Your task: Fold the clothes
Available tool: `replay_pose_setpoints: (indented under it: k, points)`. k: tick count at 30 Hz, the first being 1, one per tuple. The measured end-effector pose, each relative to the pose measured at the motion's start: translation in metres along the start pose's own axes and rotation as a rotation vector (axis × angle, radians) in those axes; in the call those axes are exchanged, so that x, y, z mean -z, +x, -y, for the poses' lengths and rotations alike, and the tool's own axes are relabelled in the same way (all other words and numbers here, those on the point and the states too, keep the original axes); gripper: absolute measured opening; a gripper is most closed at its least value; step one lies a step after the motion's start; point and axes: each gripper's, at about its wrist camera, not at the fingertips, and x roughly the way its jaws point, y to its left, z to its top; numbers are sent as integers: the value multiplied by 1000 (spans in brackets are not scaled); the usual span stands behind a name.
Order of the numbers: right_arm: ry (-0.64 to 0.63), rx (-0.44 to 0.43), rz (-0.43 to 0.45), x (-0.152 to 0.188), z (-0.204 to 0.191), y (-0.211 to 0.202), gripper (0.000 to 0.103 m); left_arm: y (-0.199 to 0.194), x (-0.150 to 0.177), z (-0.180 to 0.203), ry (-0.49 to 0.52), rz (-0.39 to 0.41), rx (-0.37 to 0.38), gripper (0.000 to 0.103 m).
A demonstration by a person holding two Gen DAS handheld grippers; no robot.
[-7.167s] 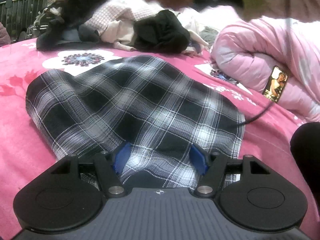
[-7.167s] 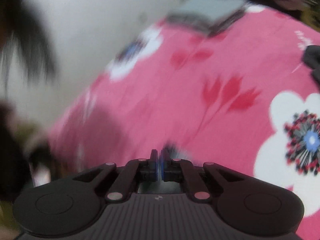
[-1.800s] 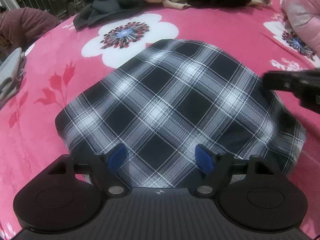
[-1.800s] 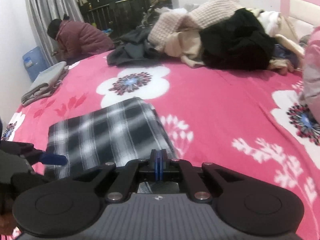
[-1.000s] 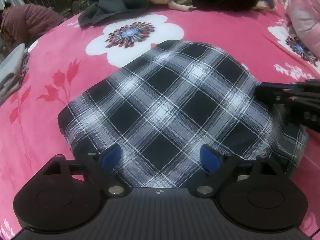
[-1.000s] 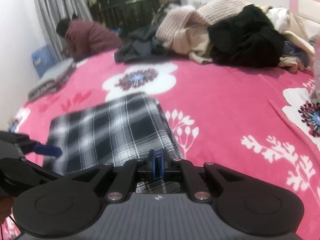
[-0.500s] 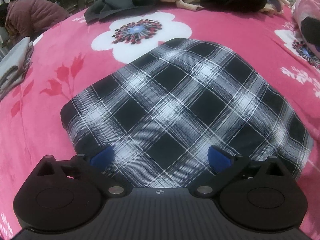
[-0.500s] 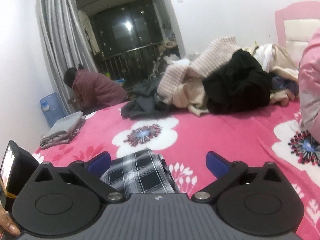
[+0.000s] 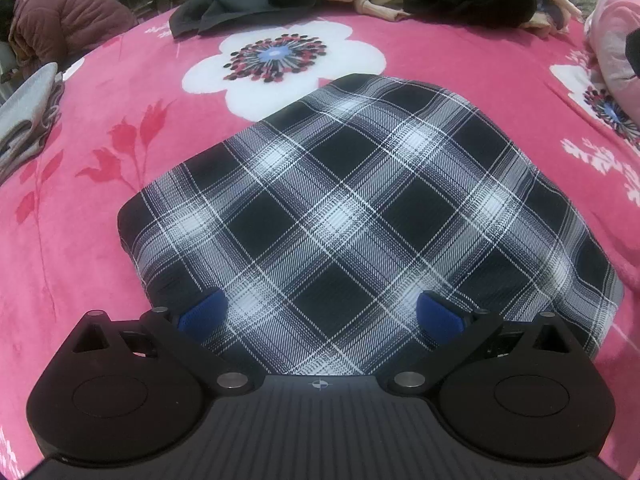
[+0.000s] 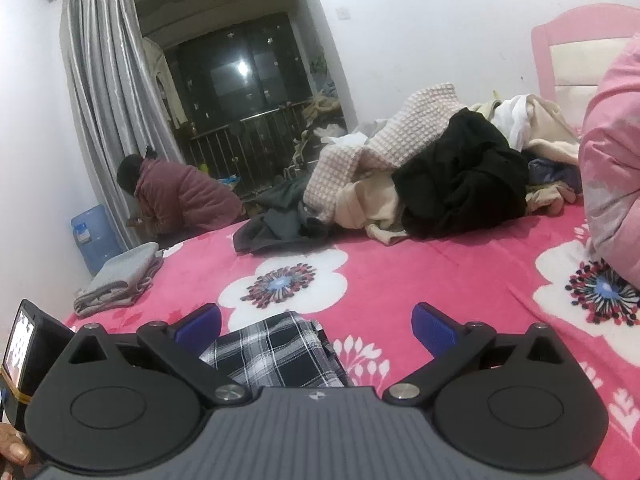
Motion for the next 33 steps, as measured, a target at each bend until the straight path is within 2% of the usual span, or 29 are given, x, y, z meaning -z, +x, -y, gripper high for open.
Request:
replay_pose_setpoints:
  k: [6,8,11,13,16,19,23,28,33]
  points:
    - [-52,17,34,3,-1,-15,103,1,3,-4,-5,8,19,103]
    - [-72,73,55,1,3,-24,103,-1,3,-8,-25,11,34,103]
    - [-68,202,87,-3,19,-39,103,-8,4,-16,-65,26,59,103]
    - [-15,264,110,-7,34,-49,103,-17,7,-23,-91,58,79,103]
    - [98,299,111,-10,52,-58,103,-33,13,-36,-104,99,124,103]
    - [110,267,63,-6,52,-58,103,-45,29,-52,-118,108,180,103]
    - [77,188,-30,7,36,-50,99,-50,53,-76,-189,79,257,103]
    - [17,106,-150,24,5,-37,74,-48,79,-93,-264,24,333,100]
    - [-60,34,-205,35,-22,-33,58,-49,99,-97,-280,-7,389,89]
